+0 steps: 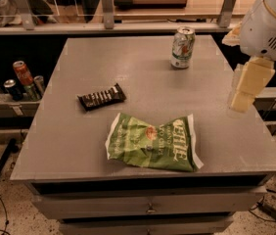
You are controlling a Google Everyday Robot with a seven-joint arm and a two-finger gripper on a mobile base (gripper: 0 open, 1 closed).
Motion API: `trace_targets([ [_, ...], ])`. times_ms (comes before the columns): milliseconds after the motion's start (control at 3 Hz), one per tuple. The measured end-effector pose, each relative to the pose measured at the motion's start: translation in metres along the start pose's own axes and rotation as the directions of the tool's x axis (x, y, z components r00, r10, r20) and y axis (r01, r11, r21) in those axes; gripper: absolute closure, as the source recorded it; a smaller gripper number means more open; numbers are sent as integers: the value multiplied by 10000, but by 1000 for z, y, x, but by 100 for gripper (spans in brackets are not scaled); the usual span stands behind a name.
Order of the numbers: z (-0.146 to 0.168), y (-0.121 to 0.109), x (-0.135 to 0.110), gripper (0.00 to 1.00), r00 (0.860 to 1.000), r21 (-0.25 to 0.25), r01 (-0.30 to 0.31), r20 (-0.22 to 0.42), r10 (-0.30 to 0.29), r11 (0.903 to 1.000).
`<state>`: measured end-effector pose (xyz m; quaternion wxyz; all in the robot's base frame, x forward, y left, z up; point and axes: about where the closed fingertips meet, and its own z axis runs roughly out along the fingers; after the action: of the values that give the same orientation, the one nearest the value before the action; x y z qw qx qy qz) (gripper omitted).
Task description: Pick rxbar chocolate
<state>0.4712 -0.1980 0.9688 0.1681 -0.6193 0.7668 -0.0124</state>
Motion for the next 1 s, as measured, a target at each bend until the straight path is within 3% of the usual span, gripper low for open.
trace_targets([
  [333,37,-28,-35,0,9972,-662,531,568,-494,9964],
  [667,77,-56,-73,0,9898,-1259,1164,966,-1046,9852],
  [1000,105,-73,-109,0,9769,-1496,1852,1355,-1654,9713],
])
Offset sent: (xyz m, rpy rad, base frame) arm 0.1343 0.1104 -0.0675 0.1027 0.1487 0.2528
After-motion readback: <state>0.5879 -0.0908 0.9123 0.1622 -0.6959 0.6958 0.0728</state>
